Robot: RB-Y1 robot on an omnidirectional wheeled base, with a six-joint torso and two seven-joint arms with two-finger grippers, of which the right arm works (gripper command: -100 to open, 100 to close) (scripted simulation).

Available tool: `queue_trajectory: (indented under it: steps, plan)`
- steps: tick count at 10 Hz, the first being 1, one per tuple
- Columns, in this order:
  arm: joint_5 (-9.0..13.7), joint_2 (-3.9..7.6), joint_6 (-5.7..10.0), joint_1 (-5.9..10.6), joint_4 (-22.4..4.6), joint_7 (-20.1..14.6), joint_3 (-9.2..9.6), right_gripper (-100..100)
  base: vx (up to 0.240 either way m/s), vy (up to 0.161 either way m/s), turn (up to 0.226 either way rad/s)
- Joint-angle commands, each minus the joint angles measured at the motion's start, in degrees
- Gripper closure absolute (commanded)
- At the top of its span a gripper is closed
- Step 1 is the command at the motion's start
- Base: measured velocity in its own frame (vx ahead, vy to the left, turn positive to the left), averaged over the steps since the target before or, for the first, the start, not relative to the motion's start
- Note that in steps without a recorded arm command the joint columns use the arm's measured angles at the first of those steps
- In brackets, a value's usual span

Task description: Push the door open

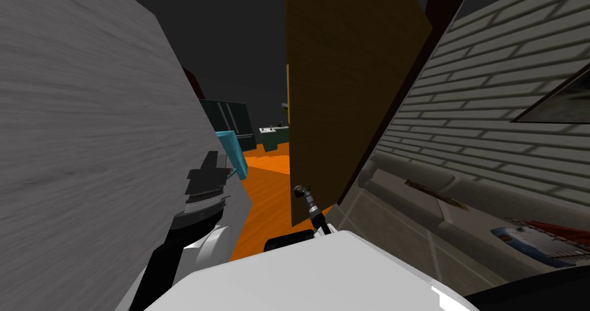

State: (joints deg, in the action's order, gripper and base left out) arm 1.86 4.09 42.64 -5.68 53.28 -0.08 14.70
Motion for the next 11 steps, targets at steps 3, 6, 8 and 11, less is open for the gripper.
queue_trajectory:
  steps: [3,6,8,11]
  plan:
    - [1.01,0.12,-0.1,1.04,-0.52,0.73,-3.04,100,0.129,0.103,-0.054]
    - [1.88,-0.49,-0.19,1.84,-1.43,1.53,-5.66,100,0.136,0.127,-0.076]
    - [2.36,-0.95,-0.25,2.29,-1.94,1.97,-7.13,100,0.16,0.137,-0.085]
    - [3.18,-1.96,-0.33,3.05,-2.79,2.72,-9.59,100,0.162,0.12,-0.076]
